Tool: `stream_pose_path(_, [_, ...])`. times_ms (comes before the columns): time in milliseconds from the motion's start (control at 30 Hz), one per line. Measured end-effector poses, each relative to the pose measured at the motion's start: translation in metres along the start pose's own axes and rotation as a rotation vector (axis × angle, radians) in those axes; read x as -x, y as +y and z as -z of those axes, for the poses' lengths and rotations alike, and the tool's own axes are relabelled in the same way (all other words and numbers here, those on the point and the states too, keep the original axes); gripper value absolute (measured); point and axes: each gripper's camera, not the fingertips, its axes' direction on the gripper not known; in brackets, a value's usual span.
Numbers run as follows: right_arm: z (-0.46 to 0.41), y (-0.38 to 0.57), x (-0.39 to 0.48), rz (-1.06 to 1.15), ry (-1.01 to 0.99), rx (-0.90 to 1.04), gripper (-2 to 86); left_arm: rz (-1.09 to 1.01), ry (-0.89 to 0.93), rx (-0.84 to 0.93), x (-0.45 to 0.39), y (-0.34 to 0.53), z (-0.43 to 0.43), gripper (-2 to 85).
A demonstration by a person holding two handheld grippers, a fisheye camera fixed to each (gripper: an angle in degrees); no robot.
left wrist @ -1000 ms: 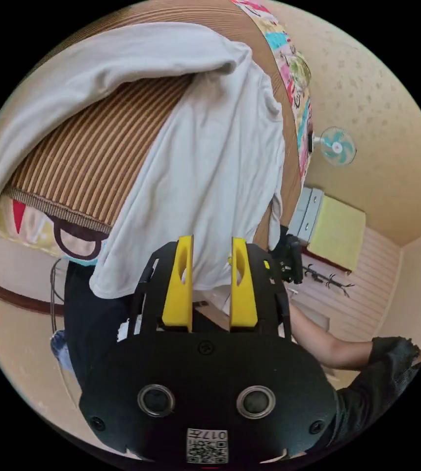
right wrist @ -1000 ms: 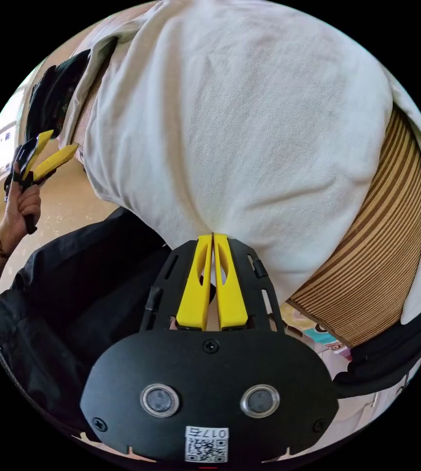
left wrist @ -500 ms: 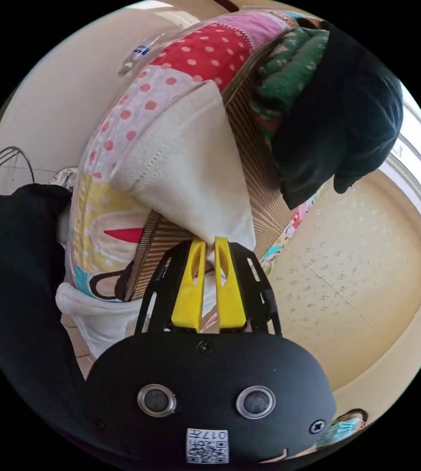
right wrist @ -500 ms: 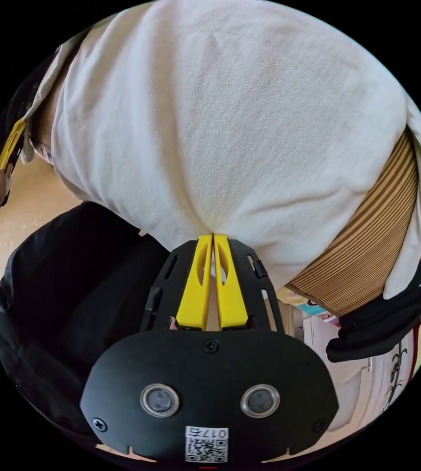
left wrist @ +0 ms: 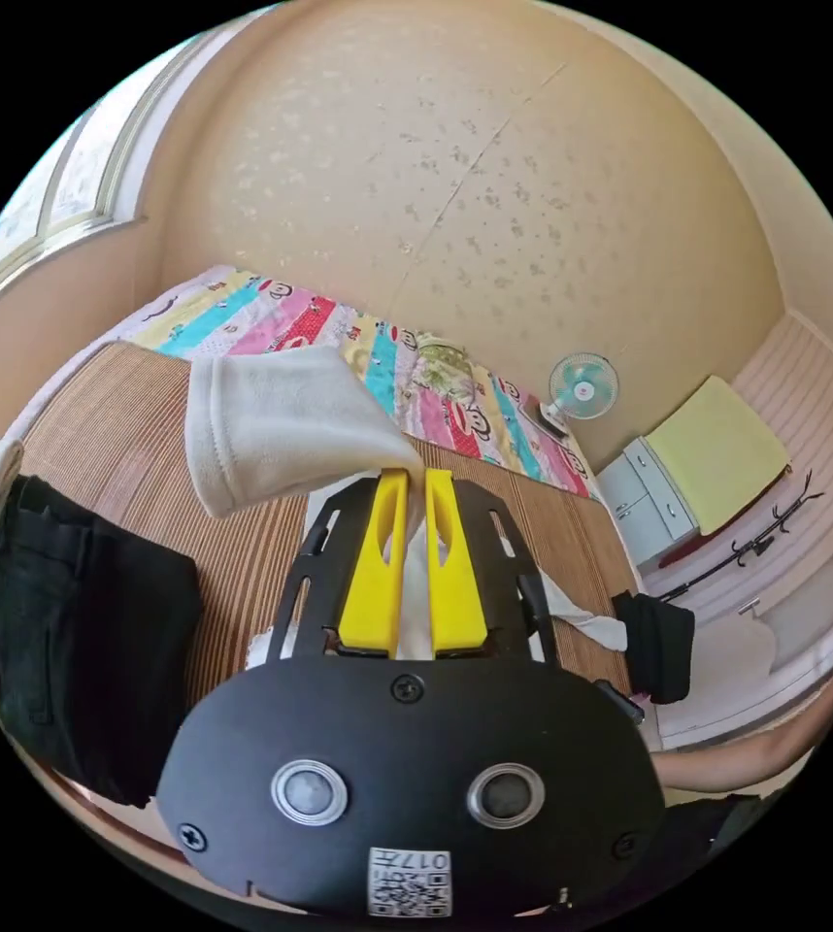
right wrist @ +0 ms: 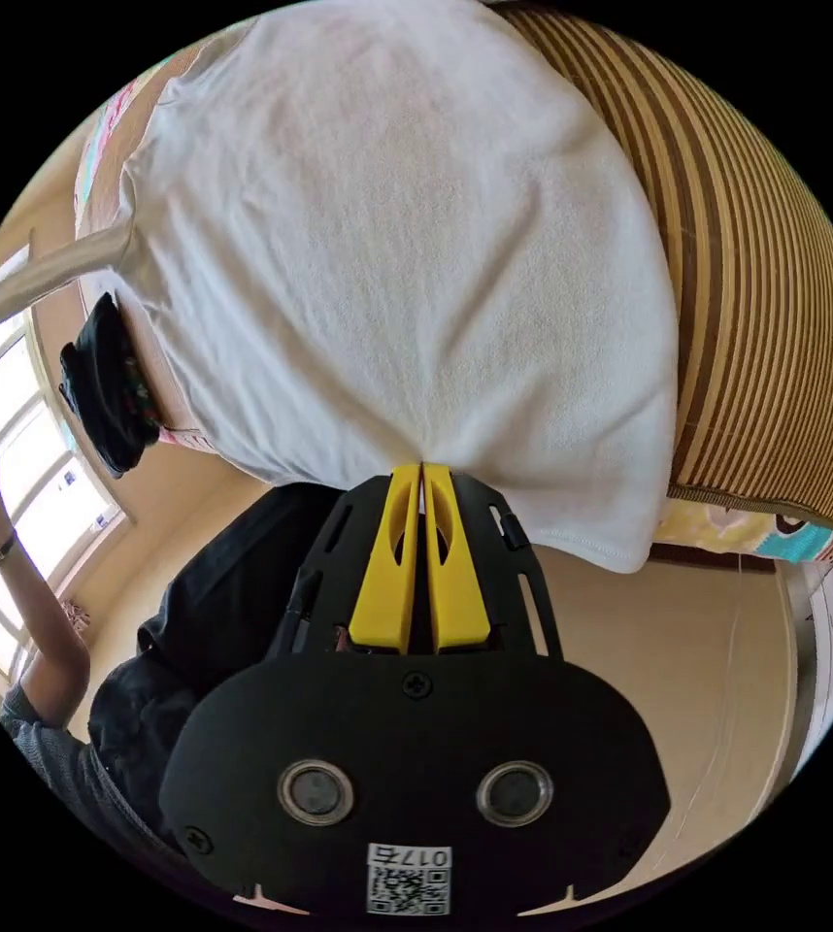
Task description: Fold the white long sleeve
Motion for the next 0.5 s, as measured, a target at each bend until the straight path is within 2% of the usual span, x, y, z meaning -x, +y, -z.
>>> stream_pose_path(67, [0.014,0.013,-0.032,-0.028,-0.184,-0.018,1.6,-0.098,0.036,0.077,-0.052,0.008,-0.057,4.9])
stream_pose_path(133, [0.030,0.026,-0.057,-0.057,-0.325,-0.082,2.4,-0.182,0.102,0.273,-0.096,0.023,-0.129,7.4])
stream_pose_path(200, [0.051,0.039,-0.089,-0.121,-0.465,-0.182,3.7,-0.189,0.149,0.572,-0.134,0.061,-0.217,9.2])
stream_pose_path(300, [0.094,0.061,-0.152,-0.267,-0.717,-0.435,6.7,-0.090,0.186,0.678,-0.149,0.098,-0.253,9.9])
stream_pose_path(367, [0.132,0.078,-0.200,-0.401,-0.870,-0.673,8.7,-0.038,0.192,0.702,-0.151,0.112,-0.253,10.3])
stream_pose_path(467, [0.172,0.082,-0.247,-0.549,-1.002,-0.866,11.1,-0.004,0.148,0.761,-0.148,0.132,-0.244,10.5])
stream_pose_path(500, [0.179,0.079,-0.252,-0.575,-1.009,-0.879,11.5,-0.006,0.116,0.795,-0.146,0.138,-0.240,10.4])
